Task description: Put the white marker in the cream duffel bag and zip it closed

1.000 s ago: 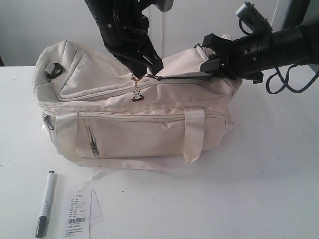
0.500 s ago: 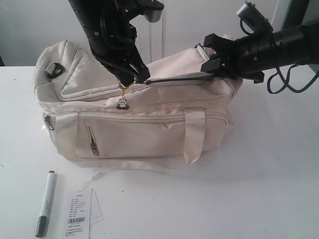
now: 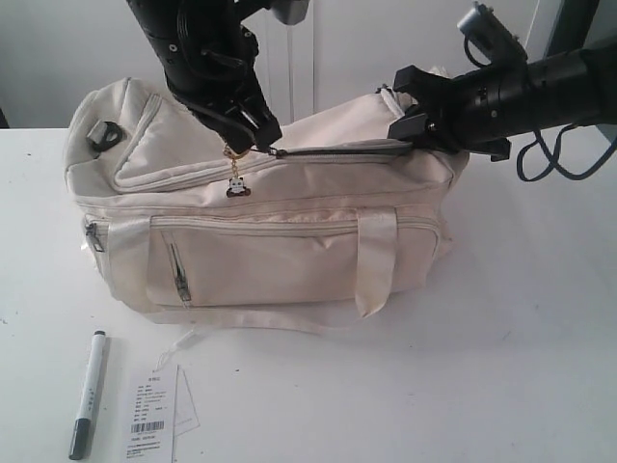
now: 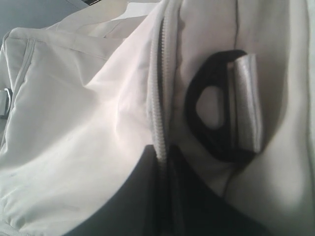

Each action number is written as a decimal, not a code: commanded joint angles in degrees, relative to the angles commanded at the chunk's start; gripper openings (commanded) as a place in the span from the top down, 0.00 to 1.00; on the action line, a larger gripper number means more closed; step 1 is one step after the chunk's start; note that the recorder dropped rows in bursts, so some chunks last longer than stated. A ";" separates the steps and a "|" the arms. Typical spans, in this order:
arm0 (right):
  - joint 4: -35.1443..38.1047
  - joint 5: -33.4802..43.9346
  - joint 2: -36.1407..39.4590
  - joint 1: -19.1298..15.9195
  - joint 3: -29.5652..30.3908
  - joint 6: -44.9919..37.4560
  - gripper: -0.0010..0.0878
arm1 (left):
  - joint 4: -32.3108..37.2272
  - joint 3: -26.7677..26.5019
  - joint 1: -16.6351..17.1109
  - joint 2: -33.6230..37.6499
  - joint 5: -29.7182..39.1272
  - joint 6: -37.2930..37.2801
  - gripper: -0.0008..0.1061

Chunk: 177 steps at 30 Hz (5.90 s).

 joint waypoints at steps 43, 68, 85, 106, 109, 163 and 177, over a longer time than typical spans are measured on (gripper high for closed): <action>-12.87 27.59 -13.03 2.95 -0.93 -52.10 0.31 | -0.70 9.12 2.36 -1.59 0.00 4.75 0.99; -10.53 4.65 -2.64 15.38 -1.43 -71.06 0.31 | -2.43 9.12 2.36 -1.71 -1.45 4.38 0.99; -7.79 -1.46 -0.29 17.28 -1.43 -75.51 0.94 | -2.81 9.12 2.36 -1.71 -1.28 4.38 0.99; -7.79 1.82 -0.29 17.28 -1.43 -74.99 0.99 | 0.84 8.90 4.24 -4.40 0.00 1.50 0.99; -7.79 1.71 -0.29 17.28 -1.43 -74.99 0.99 | 1.64 8.90 4.56 -4.80 0.00 1.48 0.99; -9.11 0.97 -0.29 17.15 -1.43 -73.63 0.99 | 7.41 10.85 7.98 -6.83 0.00 0.56 0.99; -9.11 0.74 -0.29 17.15 -1.43 -73.63 0.99 | 9.74 10.85 7.98 -7.05 0.00 2.05 0.99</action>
